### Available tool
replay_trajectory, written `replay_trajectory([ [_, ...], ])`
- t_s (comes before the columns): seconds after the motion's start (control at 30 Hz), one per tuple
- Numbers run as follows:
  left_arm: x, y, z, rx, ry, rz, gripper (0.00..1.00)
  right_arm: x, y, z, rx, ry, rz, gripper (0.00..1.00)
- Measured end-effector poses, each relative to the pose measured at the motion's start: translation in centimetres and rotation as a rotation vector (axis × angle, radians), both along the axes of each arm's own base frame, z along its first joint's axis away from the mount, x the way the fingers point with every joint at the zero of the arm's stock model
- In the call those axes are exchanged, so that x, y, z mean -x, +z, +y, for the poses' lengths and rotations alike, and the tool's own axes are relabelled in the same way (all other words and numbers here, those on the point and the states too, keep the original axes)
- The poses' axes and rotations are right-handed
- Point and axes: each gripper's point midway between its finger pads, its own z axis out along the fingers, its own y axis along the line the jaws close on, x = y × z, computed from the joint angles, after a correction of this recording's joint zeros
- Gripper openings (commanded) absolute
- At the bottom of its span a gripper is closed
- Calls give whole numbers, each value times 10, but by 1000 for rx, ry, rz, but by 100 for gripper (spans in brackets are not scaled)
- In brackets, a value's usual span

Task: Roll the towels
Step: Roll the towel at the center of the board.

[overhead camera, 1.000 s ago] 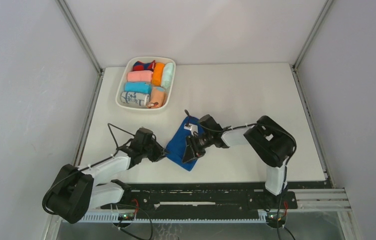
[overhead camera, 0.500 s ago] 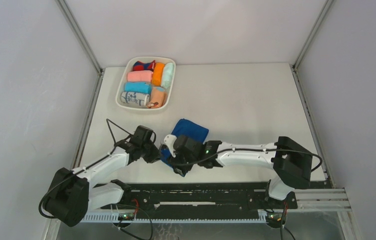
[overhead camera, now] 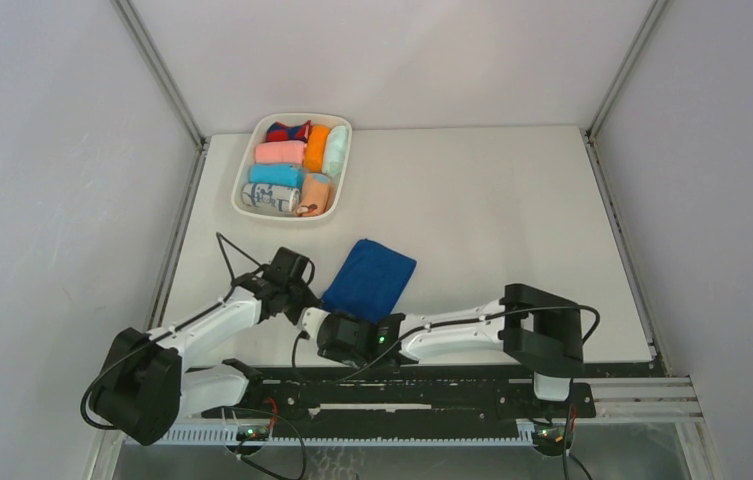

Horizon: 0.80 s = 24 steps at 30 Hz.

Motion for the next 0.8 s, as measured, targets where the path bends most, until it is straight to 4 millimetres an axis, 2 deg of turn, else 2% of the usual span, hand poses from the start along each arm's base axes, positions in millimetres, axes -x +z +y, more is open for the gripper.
replay_trajectory([
  [0.1, 0, -1, 0, -3, 0, 5, 7, 0, -8, 4, 40, 14, -48, 46],
  [0.2, 0, -2, 0, -4, 0, 8, 8, -1, -16, 5, 80, 22, -93, 40],
  [0.23, 0, -2, 0, -4, -1, 9, 8, -2, -19, 4, 95, 24, -106, 35],
  [0.37, -1, -3, -1, -2, -1, 11, 10, -8, -21, 2, 127, 18, -159, 7],
  [0.43, -1, -3, -1, -2, -2, 11, 18, -10, -21, 1, 129, 14, -163, 0],
  [0.6, -2, -1, 0, -4, -6, -2, 45, -14, -19, 1, 99, 12, -91, 0],
  [0.7, -7, 9, 0, 8, 2, -48, 58, -19, -13, -1, 28, 7, 34, 0],
  [0.8, -15, 28, 0, 44, 25, -140, 67, -24, -5, -5, -76, -7, 198, 0],
])
